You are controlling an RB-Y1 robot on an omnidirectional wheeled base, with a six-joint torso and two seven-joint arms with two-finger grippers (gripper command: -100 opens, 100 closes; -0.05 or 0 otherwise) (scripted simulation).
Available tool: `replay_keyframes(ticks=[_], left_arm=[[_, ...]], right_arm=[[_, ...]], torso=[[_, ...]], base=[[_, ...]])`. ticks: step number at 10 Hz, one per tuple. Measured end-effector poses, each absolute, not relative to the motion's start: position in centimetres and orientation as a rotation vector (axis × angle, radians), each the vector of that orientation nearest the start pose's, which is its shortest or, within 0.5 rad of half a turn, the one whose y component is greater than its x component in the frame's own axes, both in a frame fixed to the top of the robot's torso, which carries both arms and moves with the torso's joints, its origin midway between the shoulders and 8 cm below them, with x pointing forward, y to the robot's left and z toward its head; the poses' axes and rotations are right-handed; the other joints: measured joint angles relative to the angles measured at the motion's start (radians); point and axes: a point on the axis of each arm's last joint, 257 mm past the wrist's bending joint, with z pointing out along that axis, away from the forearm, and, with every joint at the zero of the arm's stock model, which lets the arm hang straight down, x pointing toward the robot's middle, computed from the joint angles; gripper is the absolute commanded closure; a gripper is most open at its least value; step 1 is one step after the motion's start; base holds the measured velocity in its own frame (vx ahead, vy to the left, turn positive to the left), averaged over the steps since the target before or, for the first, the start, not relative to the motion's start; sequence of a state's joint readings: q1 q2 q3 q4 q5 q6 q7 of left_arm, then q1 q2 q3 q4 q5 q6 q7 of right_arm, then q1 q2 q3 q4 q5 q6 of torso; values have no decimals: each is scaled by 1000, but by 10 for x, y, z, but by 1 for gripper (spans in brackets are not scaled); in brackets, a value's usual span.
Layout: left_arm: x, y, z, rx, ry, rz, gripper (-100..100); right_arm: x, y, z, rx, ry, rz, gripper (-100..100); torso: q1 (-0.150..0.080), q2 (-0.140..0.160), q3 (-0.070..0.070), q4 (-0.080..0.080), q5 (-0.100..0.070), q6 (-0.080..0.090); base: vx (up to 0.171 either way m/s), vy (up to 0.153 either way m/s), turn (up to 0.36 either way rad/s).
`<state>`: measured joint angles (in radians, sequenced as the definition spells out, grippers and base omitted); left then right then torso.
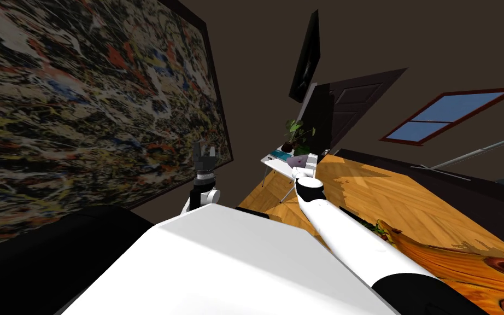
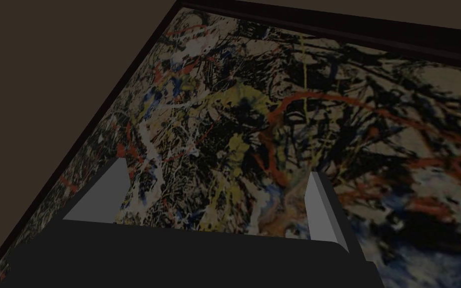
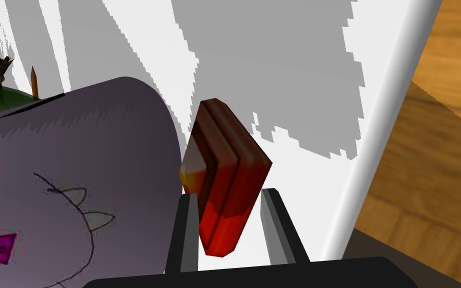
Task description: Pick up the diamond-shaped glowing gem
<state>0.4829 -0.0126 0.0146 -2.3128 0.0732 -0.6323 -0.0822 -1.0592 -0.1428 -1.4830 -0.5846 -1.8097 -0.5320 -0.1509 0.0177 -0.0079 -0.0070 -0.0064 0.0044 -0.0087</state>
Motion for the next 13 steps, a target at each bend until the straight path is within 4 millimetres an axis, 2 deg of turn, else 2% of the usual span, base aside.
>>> replay_keyframes(ticks=[2, 5, 6, 8, 11, 13], left_arm=[[310, 288, 67, -538, 445, -1294, 0], [310, 288, 67, -538, 445, -1294, 0], [310, 288, 67, -538, 445, -1294, 0], [310, 288, 67, -538, 445, -1294, 0], [310, 288, 67, -538, 445, -1294, 0], [310, 288, 67, -538, 445, -1294, 0]], right_arm=[[607, -459, -314, -1515, 2268, -1145, 100], [617, -425, -322, -1529, 2237, -1096, 100], [618, -422, -321, -1527, 2236, -1090, 100], [621, -421, -313, -1565, 2211, -1115, 100], [631, -385, -311, -1612, 2152, -1098, 100], [635, -378, -310, -1644, 2127, -1099, 100]], torso=[[1, -1, -1, 0, 0, -2], [2, -2, -1, -1, 0, -4], [2, -1, -1, 0, 0, -3], [1, 0, 0, 0, 1, 0], [3, -2, -1, -1, 1, -2], [2, -2, -1, 0, 1, -4]], base=[[40, 21, -179], [14, 10, -30], [0, 0, 0], [32, 22, -325], [38, 22, -144], [15, 12, -100]])
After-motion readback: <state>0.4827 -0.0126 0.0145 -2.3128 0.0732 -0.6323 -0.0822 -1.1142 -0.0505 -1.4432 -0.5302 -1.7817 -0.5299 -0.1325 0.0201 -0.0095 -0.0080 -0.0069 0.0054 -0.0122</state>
